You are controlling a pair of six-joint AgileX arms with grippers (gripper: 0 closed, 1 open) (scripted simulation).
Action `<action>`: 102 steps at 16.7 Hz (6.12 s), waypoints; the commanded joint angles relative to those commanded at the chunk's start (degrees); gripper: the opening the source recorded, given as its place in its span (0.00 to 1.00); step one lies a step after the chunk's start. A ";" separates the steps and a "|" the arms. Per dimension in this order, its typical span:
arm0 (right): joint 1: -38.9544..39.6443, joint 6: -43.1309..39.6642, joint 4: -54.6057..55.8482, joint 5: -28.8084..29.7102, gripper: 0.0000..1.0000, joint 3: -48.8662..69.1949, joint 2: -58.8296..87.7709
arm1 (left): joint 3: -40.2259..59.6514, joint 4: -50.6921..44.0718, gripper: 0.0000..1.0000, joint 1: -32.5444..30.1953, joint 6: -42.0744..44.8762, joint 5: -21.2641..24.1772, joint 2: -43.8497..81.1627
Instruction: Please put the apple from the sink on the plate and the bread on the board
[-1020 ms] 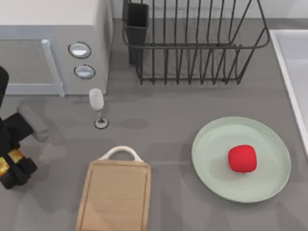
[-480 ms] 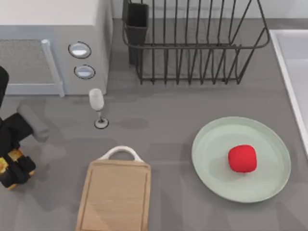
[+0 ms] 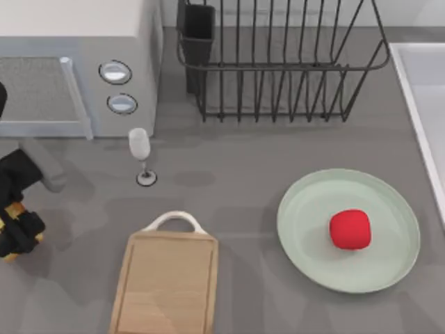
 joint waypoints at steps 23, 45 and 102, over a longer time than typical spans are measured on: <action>0.00 0.00 0.00 0.00 1.00 0.00 0.00 | 13.79 -13.56 0.00 -9.26 -31.88 -3.83 -4.37; 0.00 0.00 0.00 0.00 1.00 0.00 0.00 | 13.05 -11.82 0.00 -38.24 -164.79 -2.82 2.44; 0.00 0.00 0.00 0.00 1.00 0.00 0.00 | 5.52 -1.32 1.00 -40.00 -177.14 -0.87 4.07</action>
